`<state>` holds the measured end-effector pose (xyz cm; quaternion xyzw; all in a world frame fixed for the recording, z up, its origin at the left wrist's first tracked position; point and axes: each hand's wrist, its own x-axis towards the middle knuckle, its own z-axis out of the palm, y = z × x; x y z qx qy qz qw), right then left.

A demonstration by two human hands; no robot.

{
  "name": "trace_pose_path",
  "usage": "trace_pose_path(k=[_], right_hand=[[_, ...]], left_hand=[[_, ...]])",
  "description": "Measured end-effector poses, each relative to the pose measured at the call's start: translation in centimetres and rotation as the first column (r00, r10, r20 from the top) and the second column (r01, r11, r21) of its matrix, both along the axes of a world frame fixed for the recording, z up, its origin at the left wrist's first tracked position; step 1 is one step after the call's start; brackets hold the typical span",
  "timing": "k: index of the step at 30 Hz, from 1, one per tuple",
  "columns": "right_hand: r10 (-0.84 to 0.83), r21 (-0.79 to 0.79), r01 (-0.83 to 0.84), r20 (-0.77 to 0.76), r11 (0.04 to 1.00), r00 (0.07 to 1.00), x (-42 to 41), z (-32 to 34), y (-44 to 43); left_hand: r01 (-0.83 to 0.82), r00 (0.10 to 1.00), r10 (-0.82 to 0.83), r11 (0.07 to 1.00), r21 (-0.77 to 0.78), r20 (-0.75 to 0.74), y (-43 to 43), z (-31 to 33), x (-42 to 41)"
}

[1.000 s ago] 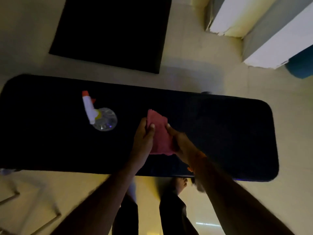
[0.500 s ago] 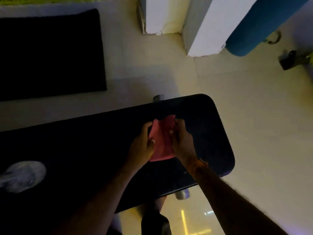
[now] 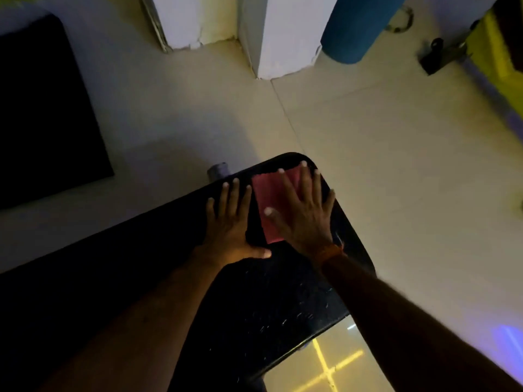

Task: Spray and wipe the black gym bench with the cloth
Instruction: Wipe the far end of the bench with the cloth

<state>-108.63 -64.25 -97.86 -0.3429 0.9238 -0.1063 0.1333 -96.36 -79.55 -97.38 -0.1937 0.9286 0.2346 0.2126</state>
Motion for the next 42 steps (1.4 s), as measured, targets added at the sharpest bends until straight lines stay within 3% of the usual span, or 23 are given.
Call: trace_pose_path(k=[3,9,10,13,14,17,18,21,22,26,31,36,40,42], right_hand=[[0.047,0.085,-0.043,-0.046,0.995,0.998,0.9,-2.6,-1.3],[-0.185,0.081,0.194,-0.111,0.978,0.977,0.2,-3.6,-4.5],[-0.138,0.071,0.146,-0.097,0.987,0.986,0.3,-3.5,-4.5],[0.23,0.061,-0.225,-0.105,0.972,0.967,-1.6,-3.3,-2.8],[0.233,0.051,-0.228,-0.107,0.972,0.967,-3.0,-3.4,-2.9],[-0.109,0.029,0.111,-0.062,0.993,0.992,-4.2,-3.5,-5.3],[-0.101,0.022,0.102,-0.051,0.995,0.994,-3.6,-3.4,-5.7],[0.265,0.055,-0.261,-0.091,0.964,0.96,-4.1,-3.6,-3.4],[0.288,0.069,-0.282,-0.101,0.957,0.952,-5.5,-3.5,-2.7],[-0.049,0.051,0.052,-0.071,0.997,0.996,-6.4,-3.6,-3.6],[0.196,0.037,-0.193,-0.087,0.98,0.977,-1.8,-3.2,2.3],[-0.108,0.057,0.113,-0.088,0.992,0.99,-2.8,-3.0,0.5],[0.038,0.051,-0.034,-0.073,0.998,0.997,2.1,-2.6,4.8],[0.003,0.08,0.003,-0.084,0.997,0.996,0.6,-2.2,4.7]], left_hand=[[0.023,1.0,-0.023,0.999,-0.038,0.015,0.5,-2.1,0.2],[0.015,1.0,-0.015,0.998,-0.053,0.013,0.7,-2.4,0.0],[0.019,1.0,-0.018,0.999,-0.051,0.022,0.7,-2.2,0.1],[0.04,0.998,-0.039,0.999,-0.035,0.045,0.5,-2.0,0.2],[0.04,0.998,-0.039,0.999,-0.026,0.051,0.5,-1.9,0.1],[0.036,0.997,-0.034,0.999,-0.026,0.074,0.6,-1.7,-0.2],[0.037,0.996,-0.035,0.999,-0.027,0.082,0.6,-1.6,-0.2],[0.034,0.996,-0.033,0.999,-0.011,0.088,0.6,-1.3,-0.2],[0.03,0.996,-0.03,1.0,-0.007,0.089,0.6,-1.3,-0.2],[0.034,0.995,-0.033,0.999,-0.012,0.098,0.5,-1.2,-0.3],[0.025,0.995,-0.024,1.0,-0.005,0.101,0.6,-0.9,-0.3],[0.028,0.995,-0.025,0.999,-0.025,0.098,0.5,-1.4,-0.3],[0.012,0.996,-0.009,0.999,-0.03,0.088,0.6,-1.3,-0.3],[0.011,0.996,-0.008,0.999,-0.04,0.088,0.5,-1.2,-0.3]])
